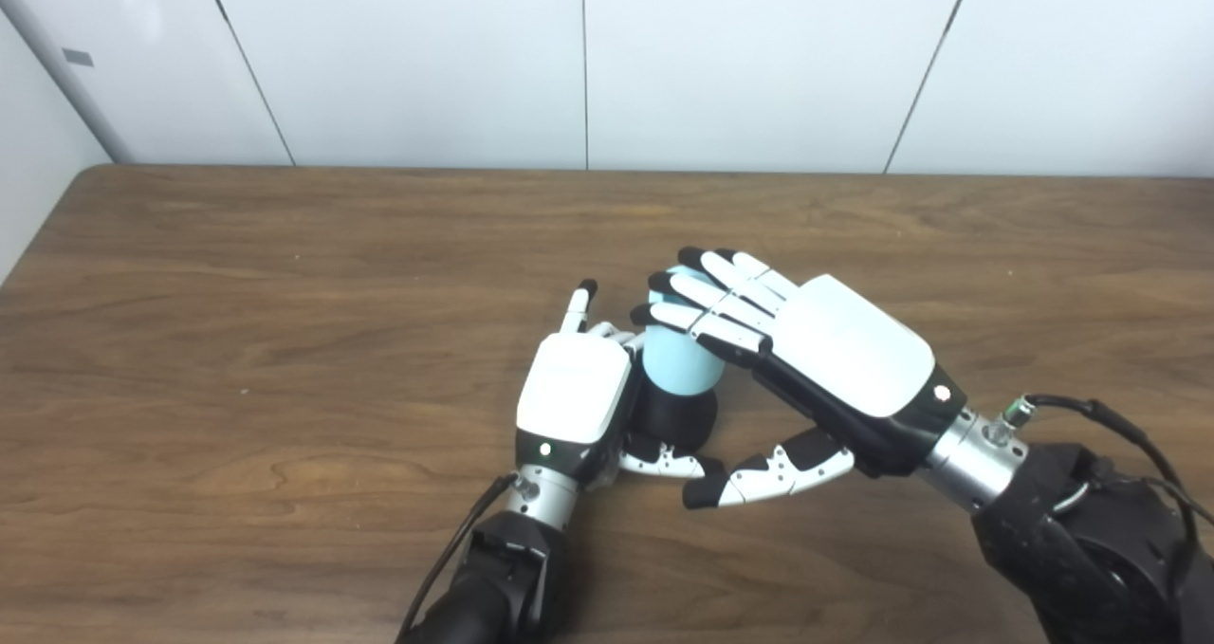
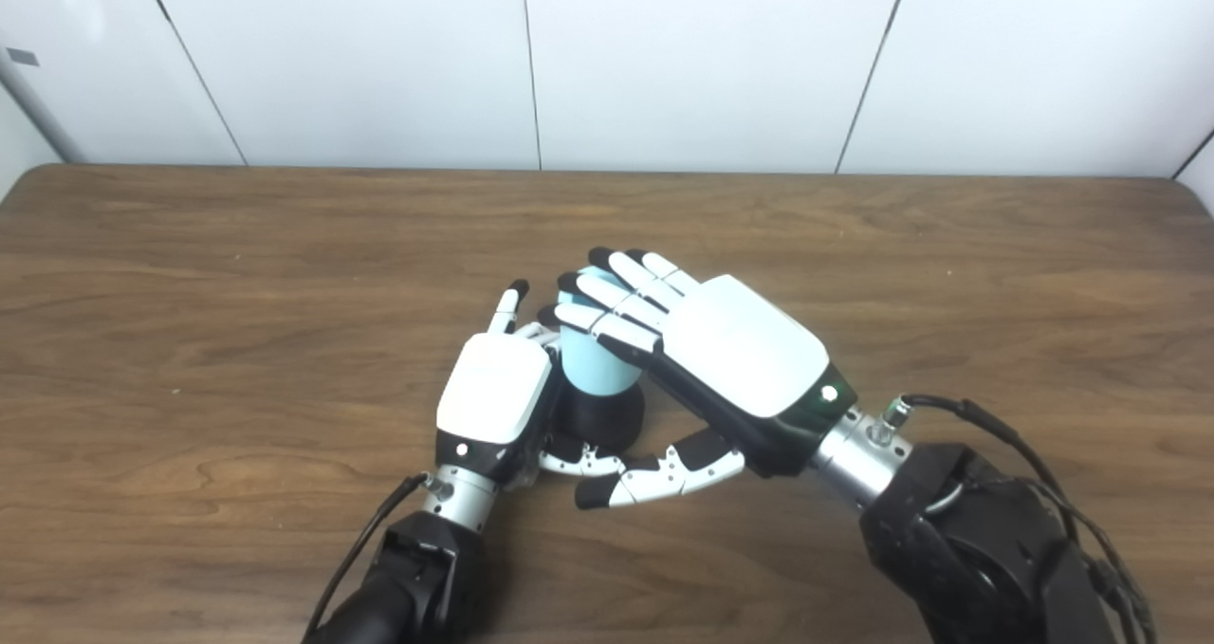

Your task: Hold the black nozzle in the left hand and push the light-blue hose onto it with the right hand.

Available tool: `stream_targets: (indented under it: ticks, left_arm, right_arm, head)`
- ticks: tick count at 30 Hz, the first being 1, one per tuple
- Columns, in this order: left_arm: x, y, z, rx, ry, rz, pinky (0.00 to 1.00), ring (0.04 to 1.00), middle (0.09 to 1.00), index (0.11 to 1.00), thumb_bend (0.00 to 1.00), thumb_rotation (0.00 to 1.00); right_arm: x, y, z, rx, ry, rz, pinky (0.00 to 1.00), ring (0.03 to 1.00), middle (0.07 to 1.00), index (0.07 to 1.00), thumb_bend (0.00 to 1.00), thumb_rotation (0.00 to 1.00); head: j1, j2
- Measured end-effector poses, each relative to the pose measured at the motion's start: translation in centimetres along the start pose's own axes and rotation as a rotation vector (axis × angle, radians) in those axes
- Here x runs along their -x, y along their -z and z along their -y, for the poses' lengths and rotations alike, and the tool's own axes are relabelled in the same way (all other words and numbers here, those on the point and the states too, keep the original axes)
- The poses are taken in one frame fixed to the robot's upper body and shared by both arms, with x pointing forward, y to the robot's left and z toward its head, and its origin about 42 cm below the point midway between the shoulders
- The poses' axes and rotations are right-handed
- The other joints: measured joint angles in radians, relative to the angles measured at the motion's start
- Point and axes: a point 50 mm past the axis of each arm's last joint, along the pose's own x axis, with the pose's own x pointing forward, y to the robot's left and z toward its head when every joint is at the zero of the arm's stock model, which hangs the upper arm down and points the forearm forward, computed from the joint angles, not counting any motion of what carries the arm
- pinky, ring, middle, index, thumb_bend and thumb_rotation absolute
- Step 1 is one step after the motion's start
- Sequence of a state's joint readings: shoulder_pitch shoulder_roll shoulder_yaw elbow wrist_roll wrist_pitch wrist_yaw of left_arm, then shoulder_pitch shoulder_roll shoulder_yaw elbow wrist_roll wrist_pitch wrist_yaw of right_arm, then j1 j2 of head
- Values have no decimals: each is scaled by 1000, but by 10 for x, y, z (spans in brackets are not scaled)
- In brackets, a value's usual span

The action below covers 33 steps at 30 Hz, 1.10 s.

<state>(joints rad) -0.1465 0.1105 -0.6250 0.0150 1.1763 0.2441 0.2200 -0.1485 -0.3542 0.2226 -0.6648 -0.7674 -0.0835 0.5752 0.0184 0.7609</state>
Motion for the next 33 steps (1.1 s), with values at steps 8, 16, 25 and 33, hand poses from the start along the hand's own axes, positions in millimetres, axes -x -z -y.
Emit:
stream_targets:
  ticks: [8, 16, 25, 33]
  left_arm:
    - [1, -1, 0, -7, 0, 1, 1000, 639, 484, 504, 524, 0]
    - [3, -1, 0, -5, 2, 1, 1000, 629, 486, 500, 524, 0]
    - [5, -1, 0, -4, 2, -1, 1000, 633, 476, 511, 524, 0]
    - [5, -1, 0, -4, 3, -3, 1000, 639, 463, 522, 522, 0]
  right_arm:
    - [3, 2, -9, -39, 21, 0, 955, 992, 935, 879, 550, 858]
    - [6, 1, -19, -95, 30, 7, 972, 1000, 946, 887, 536, 850]
    - [7, 0, -26, -117, 36, 15, 955, 994, 959, 901, 544, 857]
    - [6, 2, -26, -117, 48, 15, 902, 940, 916, 884, 551, 830]
  head:
    - [-3, 5]
    - [-5, 8]
    - [-3, 11]
    - [-3, 14]
